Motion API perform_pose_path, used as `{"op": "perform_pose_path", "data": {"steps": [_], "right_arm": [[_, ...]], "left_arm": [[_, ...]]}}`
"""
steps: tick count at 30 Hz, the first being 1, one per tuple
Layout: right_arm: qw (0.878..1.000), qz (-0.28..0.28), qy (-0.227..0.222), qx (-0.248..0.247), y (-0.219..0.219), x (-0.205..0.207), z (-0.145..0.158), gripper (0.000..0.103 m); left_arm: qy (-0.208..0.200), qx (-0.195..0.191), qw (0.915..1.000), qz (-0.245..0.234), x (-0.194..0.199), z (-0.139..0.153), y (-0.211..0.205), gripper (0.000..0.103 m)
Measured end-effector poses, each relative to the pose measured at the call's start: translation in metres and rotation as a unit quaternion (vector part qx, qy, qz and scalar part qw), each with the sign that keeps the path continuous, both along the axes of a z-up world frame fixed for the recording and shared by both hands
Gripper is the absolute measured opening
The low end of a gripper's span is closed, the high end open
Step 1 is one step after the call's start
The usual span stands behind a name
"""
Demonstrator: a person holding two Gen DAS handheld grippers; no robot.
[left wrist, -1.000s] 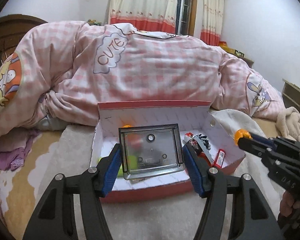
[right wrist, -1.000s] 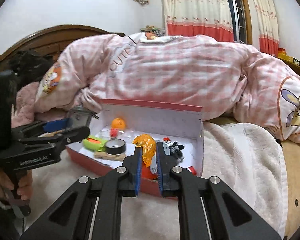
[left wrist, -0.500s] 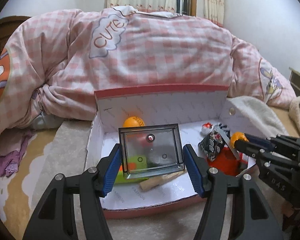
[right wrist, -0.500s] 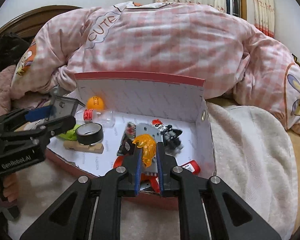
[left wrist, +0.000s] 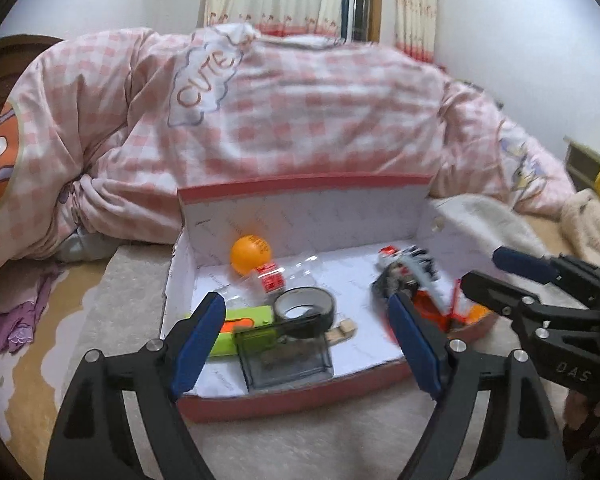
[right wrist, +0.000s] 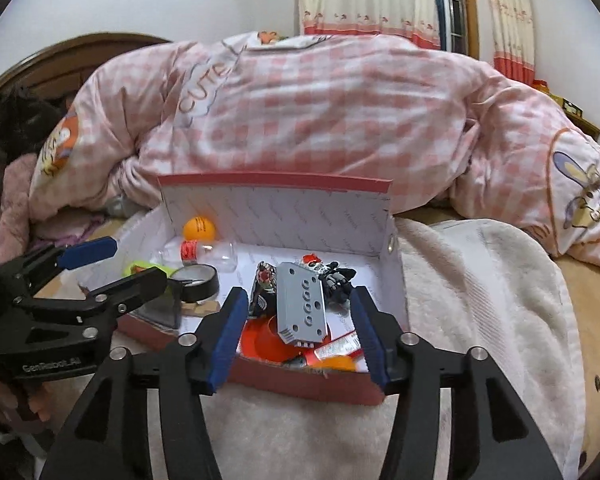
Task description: Organize objects
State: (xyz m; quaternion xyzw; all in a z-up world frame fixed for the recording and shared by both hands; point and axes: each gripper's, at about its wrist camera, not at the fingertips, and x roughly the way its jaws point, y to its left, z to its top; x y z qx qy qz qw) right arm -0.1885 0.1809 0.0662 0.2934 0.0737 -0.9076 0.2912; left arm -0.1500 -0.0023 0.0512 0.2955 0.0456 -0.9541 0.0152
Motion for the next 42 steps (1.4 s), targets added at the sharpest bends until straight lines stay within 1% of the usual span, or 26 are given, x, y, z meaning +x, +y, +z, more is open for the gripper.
{"op": "perform_pose_path", "data": {"steps": [3,4,7,9,13,15,18,28,32,36,40,42], "right_arm": [[1.000,-0.002,0.003,-0.008,0.009,0.014,0.008,0.057],[1.000,-0.004,0.005,-0.011,0.012,0.020,0.011,0.059],[1.000,-0.007,0.013,-0.028,0.022,0.039,0.019,0.066],[0.999,-0.003,0.017,-0.033,0.026,0.049,0.022,0.067],[0.999,0.006,0.028,-0.018,0.027,0.061,0.023,0.068],[1.000,0.008,0.023,-0.012,0.028,0.061,0.021,0.068],[1.000,0.004,0.011,-0.007,0.030,0.058,0.017,0.068],[1.000,0.009,0.008,0.007,0.028,0.057,0.012,0.068],[1.000,0.016,0.013,0.016,0.024,0.059,0.011,0.068],[1.000,0.016,0.006,0.018,0.024,0.057,0.008,0.068],[1.000,0.019,0.007,0.024,0.022,0.057,0.007,0.068],[0.999,0.023,0.012,0.026,0.021,0.060,0.007,0.068]], "left_arm": [[0.008,0.018,0.9998,-0.008,0.020,0.006,0.002,0.084],[0.009,0.019,0.9997,-0.008,0.027,0.007,0.003,0.084],[0.011,0.007,0.9998,-0.016,0.048,0.009,0.011,0.085],[0.011,-0.004,0.9996,-0.027,0.058,0.009,0.017,0.085],[0.011,-0.016,0.9990,-0.041,0.070,0.007,0.025,0.085],[0.012,-0.019,0.9988,-0.043,0.072,0.007,0.026,0.085],[0.011,-0.013,0.9990,-0.042,0.070,0.007,0.024,0.086],[0.012,0.002,0.9997,-0.023,0.066,0.008,0.013,0.087],[0.014,0.004,0.9997,-0.019,0.064,0.011,0.010,0.090],[0.014,0.006,0.9998,-0.015,0.063,0.012,0.007,0.091],[0.016,0.007,0.9998,-0.013,0.062,0.013,0.006,0.099],[0.018,0.007,0.9997,-0.012,0.061,0.014,0.005,0.100]]}}
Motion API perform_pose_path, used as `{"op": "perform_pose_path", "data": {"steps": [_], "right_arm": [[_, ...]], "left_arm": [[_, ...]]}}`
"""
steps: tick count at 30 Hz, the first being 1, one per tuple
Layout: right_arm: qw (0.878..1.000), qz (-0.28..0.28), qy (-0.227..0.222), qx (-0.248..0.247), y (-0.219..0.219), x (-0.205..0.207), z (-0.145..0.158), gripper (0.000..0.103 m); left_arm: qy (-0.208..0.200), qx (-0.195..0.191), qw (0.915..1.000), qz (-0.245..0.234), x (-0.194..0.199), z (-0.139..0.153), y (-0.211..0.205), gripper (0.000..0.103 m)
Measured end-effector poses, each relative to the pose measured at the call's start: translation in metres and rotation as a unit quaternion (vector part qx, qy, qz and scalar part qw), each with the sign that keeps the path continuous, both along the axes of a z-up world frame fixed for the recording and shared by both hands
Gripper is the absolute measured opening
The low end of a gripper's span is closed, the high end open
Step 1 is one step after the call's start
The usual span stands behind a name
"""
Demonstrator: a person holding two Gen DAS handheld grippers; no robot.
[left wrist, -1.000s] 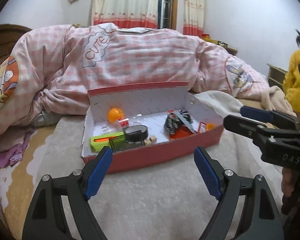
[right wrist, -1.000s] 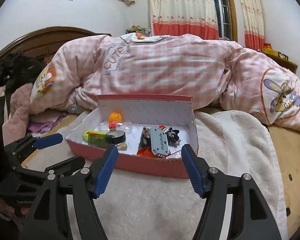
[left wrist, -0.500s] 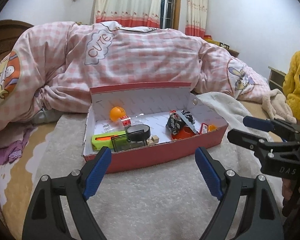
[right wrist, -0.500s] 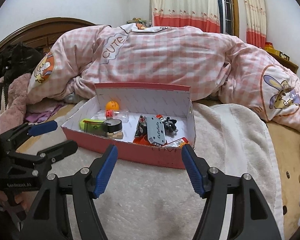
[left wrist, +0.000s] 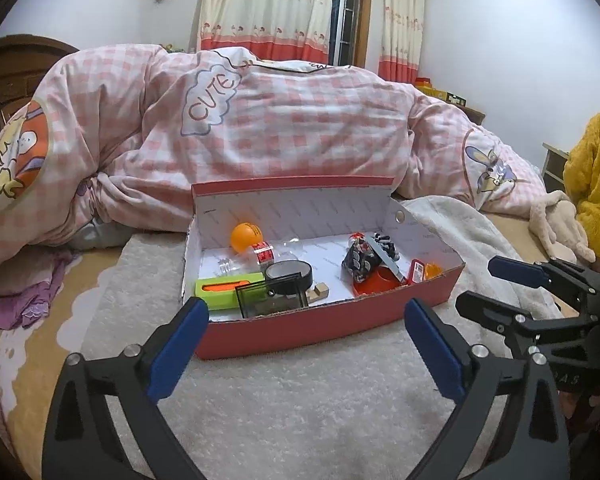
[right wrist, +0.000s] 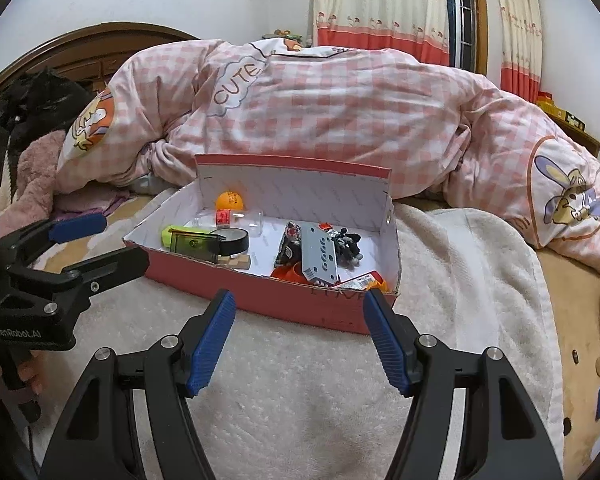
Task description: Organize objects
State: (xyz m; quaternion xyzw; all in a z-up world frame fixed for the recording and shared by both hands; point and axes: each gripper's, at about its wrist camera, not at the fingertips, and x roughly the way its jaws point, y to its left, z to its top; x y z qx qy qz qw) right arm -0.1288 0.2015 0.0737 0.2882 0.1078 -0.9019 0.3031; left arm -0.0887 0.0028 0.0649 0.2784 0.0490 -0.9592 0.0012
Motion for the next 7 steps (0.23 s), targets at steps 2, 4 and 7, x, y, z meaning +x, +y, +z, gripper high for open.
{"op": "perform_pose_path", "data": {"steps": [2,4,7], "right_arm": [[1.000,0.004,0.003,0.002,-0.0010,0.0017,0.0002,0.068],[1.000,0.006,0.004,0.003,-0.0019,0.0020,0.0003,0.068],[1.000,0.006,0.004,0.003,-0.0025,0.0023,0.0003,0.068]], "left_arm": [[0.001,0.000,1.0000,-0.002,-0.0006,0.0004,-0.0003,0.100],[0.002,0.000,1.0000,-0.003,-0.0002,0.0007,-0.0004,0.100],[0.001,0.001,1.0000,-0.004,-0.0003,0.0009,-0.0001,0.100]]}}
